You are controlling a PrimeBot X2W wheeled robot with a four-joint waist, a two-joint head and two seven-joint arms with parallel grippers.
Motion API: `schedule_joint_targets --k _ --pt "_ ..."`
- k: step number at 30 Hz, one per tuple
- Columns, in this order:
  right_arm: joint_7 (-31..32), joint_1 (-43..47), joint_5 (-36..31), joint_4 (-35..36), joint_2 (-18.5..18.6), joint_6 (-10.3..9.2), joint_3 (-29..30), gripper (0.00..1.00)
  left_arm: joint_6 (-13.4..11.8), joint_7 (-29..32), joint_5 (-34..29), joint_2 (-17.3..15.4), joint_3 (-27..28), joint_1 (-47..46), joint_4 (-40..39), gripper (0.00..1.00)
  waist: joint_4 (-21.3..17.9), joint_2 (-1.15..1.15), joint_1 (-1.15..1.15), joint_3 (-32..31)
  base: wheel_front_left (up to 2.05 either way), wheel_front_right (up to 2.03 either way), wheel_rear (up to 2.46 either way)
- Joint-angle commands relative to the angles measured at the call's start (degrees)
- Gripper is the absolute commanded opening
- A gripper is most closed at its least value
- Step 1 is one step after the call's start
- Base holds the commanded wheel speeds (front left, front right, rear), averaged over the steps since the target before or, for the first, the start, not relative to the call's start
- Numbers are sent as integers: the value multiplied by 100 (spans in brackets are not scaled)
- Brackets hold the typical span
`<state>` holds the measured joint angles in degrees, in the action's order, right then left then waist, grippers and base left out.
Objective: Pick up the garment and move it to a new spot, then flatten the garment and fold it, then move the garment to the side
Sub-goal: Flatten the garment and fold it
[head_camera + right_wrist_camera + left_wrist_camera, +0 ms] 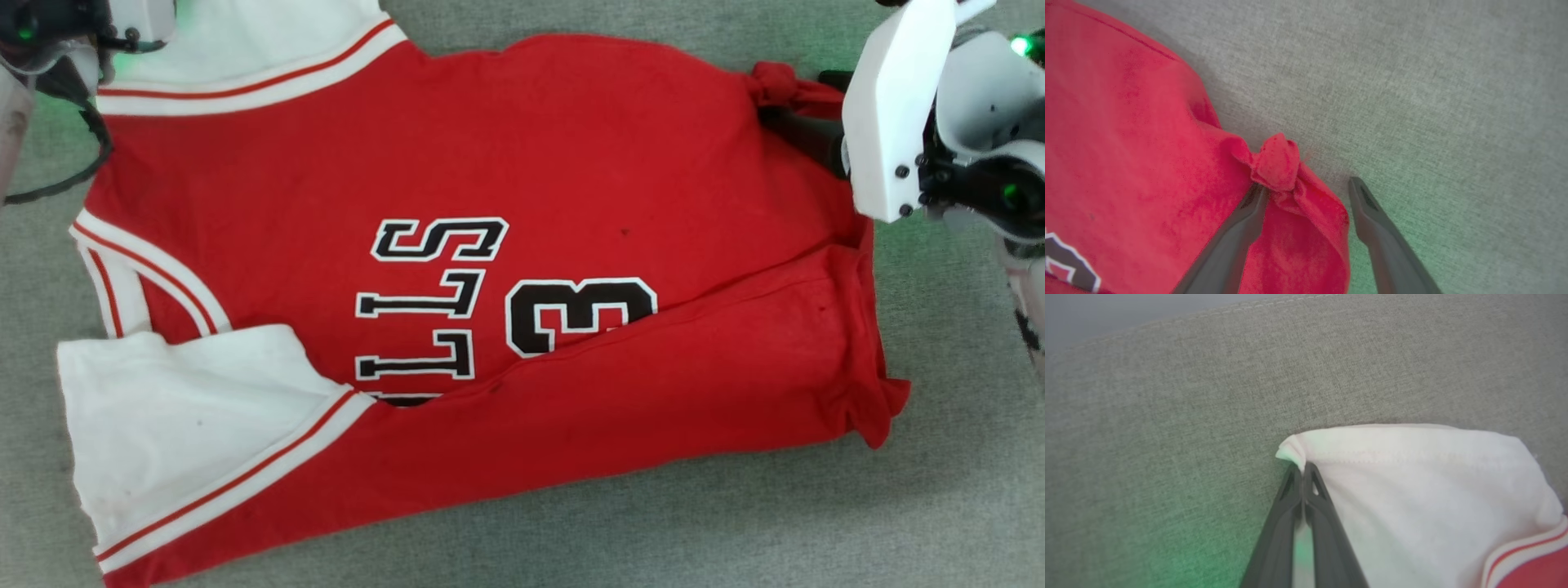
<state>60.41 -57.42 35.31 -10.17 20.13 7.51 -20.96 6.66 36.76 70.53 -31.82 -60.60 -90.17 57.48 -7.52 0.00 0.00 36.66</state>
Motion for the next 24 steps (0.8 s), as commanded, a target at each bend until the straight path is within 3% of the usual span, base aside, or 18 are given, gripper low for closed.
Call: schedule_joint_targets --k 1,15,24 --pt "123 23 90 -214 19 -4 -191 0 -11 59 -38 -19 -119 281 172 0 28 0 0 16 0 0 0" --pt "-693 -199 407 -634 323 -6 -394 0 79 -674 240 17 188 146 76 0 310 0 0 -289 0 0 0" --pt "-1387 114 526 -386 783 -5 -645 0 82 -662 591 -262 279 358 -748 0 662 0 0 -810 0 0 0"
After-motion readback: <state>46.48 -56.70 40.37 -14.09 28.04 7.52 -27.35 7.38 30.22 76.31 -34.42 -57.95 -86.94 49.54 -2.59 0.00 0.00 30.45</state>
